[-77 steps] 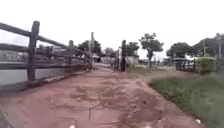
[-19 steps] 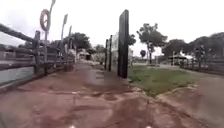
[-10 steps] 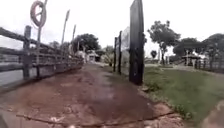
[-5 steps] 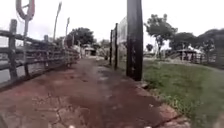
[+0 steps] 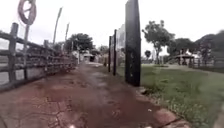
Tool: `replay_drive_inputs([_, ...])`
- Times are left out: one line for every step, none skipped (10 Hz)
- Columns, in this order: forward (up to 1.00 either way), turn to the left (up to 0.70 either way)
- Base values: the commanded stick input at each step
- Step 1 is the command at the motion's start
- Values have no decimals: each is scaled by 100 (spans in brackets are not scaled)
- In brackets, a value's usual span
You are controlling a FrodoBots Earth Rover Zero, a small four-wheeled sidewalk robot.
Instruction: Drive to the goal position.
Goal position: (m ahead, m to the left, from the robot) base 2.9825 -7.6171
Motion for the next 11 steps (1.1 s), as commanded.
replay_drive_inputs([0,-100])
replay_drive_inputs([0,-100])
replay_drive_inputs([0,-100])
replay_drive_inputs([0,-100])
replay_drive_inputs([0,-100])
replay_drive_inputs([0,-100])
replay_drive_inputs([0,-100])
replay_drive_inputs([0,-100])
replay_drive_inputs([0,-100])
replay_drive_inputs([0,-100])
replay_drive_inputs([0,-100])
